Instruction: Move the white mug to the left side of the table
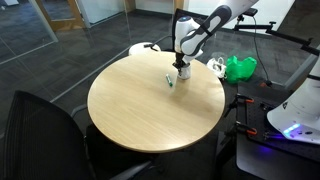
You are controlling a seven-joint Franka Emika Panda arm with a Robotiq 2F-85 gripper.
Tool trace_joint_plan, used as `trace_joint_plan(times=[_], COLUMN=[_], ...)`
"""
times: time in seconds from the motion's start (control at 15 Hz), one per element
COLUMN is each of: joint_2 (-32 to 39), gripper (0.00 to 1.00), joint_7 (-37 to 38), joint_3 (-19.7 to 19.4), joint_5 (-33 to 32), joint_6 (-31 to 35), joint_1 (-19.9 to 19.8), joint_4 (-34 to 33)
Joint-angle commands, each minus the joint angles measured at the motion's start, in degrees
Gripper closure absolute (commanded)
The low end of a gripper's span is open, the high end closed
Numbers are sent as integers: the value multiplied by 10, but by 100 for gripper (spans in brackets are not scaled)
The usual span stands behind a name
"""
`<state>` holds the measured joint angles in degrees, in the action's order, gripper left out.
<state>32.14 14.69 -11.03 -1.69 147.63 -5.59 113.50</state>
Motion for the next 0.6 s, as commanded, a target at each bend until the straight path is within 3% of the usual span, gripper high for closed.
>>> trace_joint_plan(times=[0.0,0.53], joint_2=[-47,-96], gripper=[98,98], joint_7=[-45,-106], joint_3=[14,70], joint_5=[-7,20], joint_6=[4,70], joint_1=[8,8], joint_4=[48,125])
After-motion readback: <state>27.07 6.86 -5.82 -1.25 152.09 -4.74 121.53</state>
